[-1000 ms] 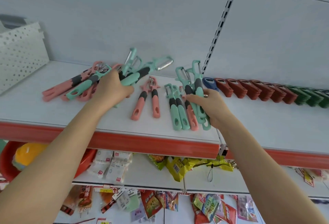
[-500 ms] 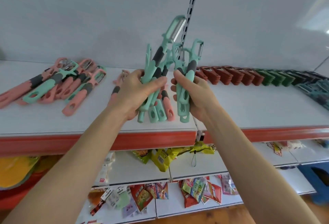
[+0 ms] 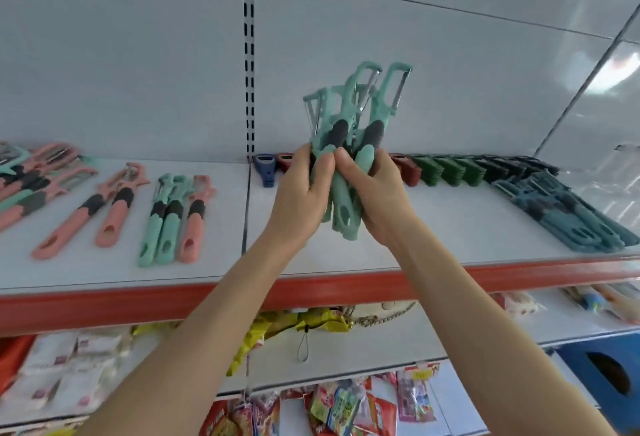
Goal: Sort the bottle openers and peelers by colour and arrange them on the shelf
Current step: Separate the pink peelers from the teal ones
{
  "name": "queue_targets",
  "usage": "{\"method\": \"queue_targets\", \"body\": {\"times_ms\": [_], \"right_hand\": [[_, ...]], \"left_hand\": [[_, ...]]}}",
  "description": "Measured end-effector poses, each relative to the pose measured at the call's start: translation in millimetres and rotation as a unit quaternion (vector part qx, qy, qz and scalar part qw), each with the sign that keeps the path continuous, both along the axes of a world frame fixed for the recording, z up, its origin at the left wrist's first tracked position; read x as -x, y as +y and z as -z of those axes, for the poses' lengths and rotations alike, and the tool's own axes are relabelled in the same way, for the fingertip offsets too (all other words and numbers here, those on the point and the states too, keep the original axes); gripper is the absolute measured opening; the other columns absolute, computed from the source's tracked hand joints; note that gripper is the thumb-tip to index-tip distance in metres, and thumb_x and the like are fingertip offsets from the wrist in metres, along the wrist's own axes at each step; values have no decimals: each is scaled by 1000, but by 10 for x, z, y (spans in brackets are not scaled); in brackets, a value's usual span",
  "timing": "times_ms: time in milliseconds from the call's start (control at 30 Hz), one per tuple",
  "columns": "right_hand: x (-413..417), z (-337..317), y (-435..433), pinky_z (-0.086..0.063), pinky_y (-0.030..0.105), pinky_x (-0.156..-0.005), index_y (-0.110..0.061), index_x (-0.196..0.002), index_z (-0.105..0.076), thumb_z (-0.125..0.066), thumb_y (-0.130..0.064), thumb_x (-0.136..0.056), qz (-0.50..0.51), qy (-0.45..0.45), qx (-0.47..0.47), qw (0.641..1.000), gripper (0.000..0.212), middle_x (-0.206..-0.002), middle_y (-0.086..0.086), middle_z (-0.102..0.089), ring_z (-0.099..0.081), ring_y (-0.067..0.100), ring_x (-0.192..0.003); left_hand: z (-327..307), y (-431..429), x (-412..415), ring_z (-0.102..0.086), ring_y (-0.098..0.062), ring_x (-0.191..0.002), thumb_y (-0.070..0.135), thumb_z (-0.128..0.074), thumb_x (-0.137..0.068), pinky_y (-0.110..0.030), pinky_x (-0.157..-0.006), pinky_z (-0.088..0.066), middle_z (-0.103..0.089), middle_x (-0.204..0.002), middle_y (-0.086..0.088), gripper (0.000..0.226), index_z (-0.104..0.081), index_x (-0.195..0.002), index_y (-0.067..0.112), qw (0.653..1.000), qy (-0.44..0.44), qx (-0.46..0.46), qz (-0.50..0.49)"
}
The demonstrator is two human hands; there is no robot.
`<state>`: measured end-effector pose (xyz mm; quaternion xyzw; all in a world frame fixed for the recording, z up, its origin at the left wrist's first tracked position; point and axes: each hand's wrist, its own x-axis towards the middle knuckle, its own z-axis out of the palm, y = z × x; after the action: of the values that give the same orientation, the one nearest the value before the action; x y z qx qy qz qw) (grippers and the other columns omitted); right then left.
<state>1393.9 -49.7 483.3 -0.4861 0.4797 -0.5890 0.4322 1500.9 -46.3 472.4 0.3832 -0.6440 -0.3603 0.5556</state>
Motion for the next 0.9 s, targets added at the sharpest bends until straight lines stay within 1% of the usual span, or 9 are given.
{"method": "queue_targets", "body": {"times_ms": [100, 200, 267, 333, 467, 567, 733, 833, 900], "right_hand": [[332, 31, -16, -54, 42, -86, -4, -111, -54, -68, -19, -83, -14, 17, 31, 999, 34, -103, 16, -66, -66, 28, -96], [522, 116, -24, -54, 33, -83, -4, -109, -55, -65, -13, -85, -37, 22, 46, 998, 28, -96, 7, -67, -66, 19, -91], [574, 186, -27, -55, 27, -80, -12, -104, -56, -64, -10, -85, -48, 36, 54, 997, 20, -92, 0, -66, -65, 12, -87], [599, 226, -31, -54, 23, -78, -20, -98, -55, -66, -10, -83, -47, 54, 66, 995, 20, -89, -6, -65, -64, 5, -83], [616, 231, -38, -51, 13, -70, -25, -90, -53, -68, -7, -81, -52, 72, 98, 991, 25, -83, -10, -62, -61, -7, -73], [635, 264, -43, -48, 11, -67, -25, -91, -52, -68, -5, -81, -74, 75, 100, 989, 27, -83, -12, -62, -61, -9, -72], [664, 389, -29, -51, 17, -76, -24, -99, -53, -64, -4, -83, -108, 87, 87, 987, 28, -90, -9, -63, -62, -3, -81], [647, 369, -34, -50, 15, -75, -27, -96, -52, -65, -5, -83, -96, 89, 94, 987, 29, -90, -9, -62, -61, -5, -80], [649, 348, -43, -50, 13, -73, -27, -94, -52, -64, -4, -83, -96, 90, 99, 986, 29, -88, -10, -62, -60, -7, -78]], "left_hand": [[24, 14, 240, -53, 17, -91, 24, -39, -99, -2, -76, -41, -56, -105, 15, 19, -46, -116, 27, 999, 23, -3, 42], [92, 10, 364, -54, 9, -103, 21, -41, -98, -7, -84, -43, -57, -114, 14, 25, -47, -122, 29, 998, 12, -3, 64], [160, 10, 396, -51, 7, -110, 22, -41, -98, -11, -88, -43, -54, -118, 18, 27, -44, -119, 39, 998, -1, -3, 66], [199, 23, 407, -50, 1, -116, 23, -42, -98, -17, -92, -43, -51, -123, 20, 30, -41, -116, 47, 998, -8, -8, 62], [209, 40, 366, -54, 8, -107, 17, -45, -96, -8, -82, -43, -53, -118, 22, 34, -41, -121, 40, 998, 6, -12, 64], [256, 29, 335, -53, 5, -112, 14, -48, -95, -9, -86, -43, -54, -121, 17, 37, -40, -127, 31, 998, -6, -11, 62], [348, 7, 323, -57, 7, -102, 6, -52, -92, -10, -86, -44, -58, -112, 20, 40, -44, -115, 38, 998, -21, -30, 54], [332, 5, 318, -60, -1, -102, 2, -53, -90, -15, -84, -48, -61, -112, 14, 42, -49, -113, 37, 998, 3, -20, 53], [306, 2, 311, -60, -3, -105, 1, -54, -89, -14, -83, -48, -60, -114, 13, 45, -48, -113, 38, 998, 13, -6, 57]]}}
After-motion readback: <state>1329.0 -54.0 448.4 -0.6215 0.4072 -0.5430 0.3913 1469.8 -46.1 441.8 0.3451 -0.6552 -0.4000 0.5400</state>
